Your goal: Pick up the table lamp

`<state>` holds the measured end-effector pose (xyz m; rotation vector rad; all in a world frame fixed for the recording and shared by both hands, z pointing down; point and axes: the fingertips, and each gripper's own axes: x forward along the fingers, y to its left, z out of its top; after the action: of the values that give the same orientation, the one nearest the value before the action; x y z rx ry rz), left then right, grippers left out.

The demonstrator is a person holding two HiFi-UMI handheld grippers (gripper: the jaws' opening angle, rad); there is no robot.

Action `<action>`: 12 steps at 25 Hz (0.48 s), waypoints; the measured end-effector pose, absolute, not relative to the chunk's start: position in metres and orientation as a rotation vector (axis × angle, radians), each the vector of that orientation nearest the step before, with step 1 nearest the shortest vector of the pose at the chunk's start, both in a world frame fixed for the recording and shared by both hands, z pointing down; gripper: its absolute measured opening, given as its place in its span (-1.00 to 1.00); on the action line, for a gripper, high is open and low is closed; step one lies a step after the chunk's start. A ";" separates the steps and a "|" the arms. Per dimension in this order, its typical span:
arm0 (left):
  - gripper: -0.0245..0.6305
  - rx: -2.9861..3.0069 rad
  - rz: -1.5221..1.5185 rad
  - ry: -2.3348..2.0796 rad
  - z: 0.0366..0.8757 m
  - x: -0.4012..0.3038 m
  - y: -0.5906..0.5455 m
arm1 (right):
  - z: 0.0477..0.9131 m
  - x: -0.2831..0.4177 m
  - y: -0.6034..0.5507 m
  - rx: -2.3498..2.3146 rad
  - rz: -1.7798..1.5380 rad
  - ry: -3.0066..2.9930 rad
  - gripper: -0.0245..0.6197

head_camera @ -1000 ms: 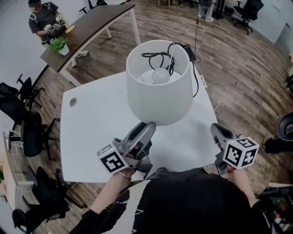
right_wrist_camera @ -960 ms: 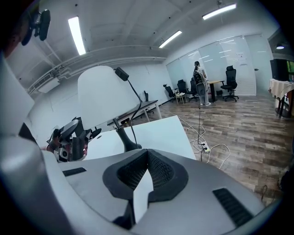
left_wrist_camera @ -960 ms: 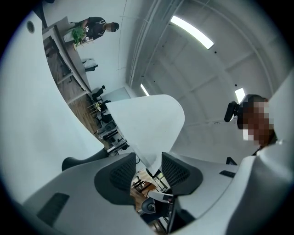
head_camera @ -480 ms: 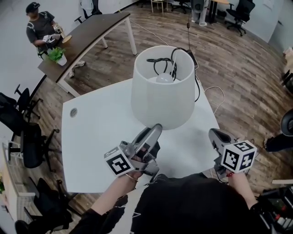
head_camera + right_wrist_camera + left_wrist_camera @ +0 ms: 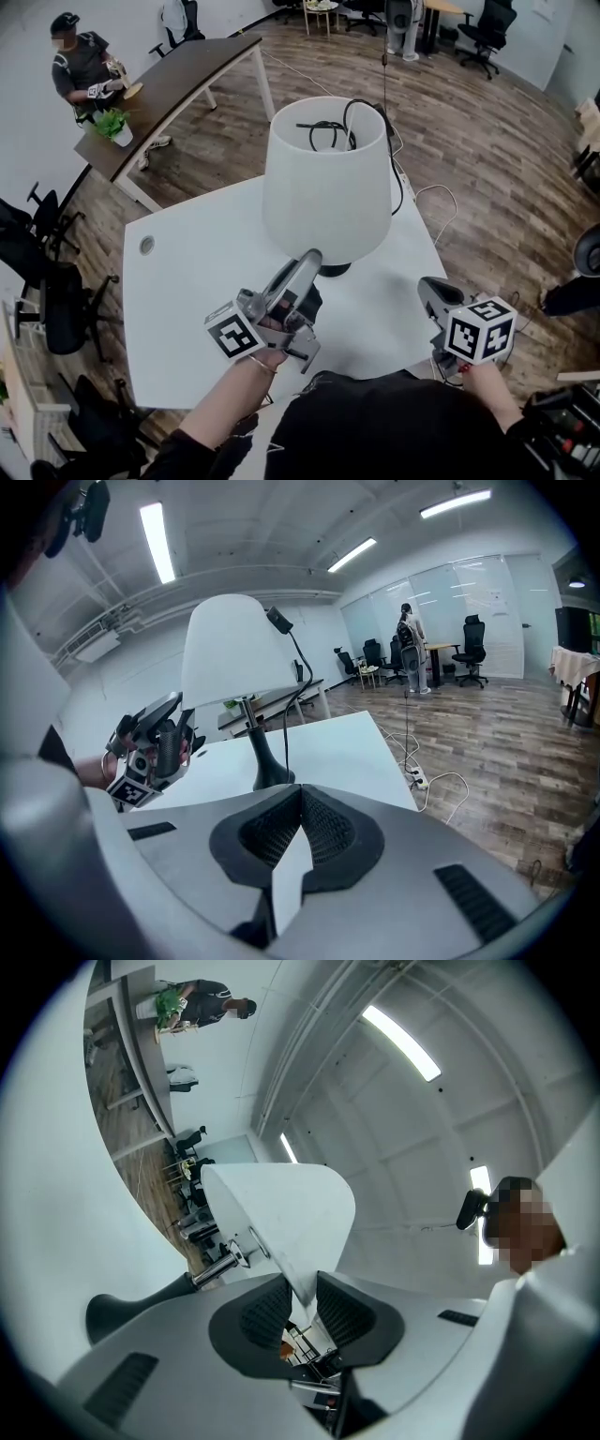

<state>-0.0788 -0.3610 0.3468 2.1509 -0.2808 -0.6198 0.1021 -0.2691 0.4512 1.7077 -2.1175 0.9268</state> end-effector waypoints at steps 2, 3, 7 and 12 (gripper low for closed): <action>-0.65 2.132 -0.636 -0.274 0.345 -0.078 -0.366 | 0.452 0.106 -0.273 1.690 0.921 -2.122 -0.88; -0.65 2.123 -0.644 -0.272 0.344 -0.077 -0.370 | 0.452 0.109 -0.276 1.681 0.919 -2.125 -0.88; -0.69 2.080 -0.686 -0.251 0.335 -0.069 -0.379 | 0.451 0.117 -0.294 1.641 0.920 -2.166 -0.88; -0.72 2.062 -0.700 -0.281 0.327 -0.059 -0.394 | 0.449 0.115 -0.328 1.542 0.927 -2.240 -0.88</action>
<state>-0.0594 -0.3940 0.3269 2.0623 -0.2805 -0.7002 0.1154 -0.3278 0.4488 1.5424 -2.2402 0.9267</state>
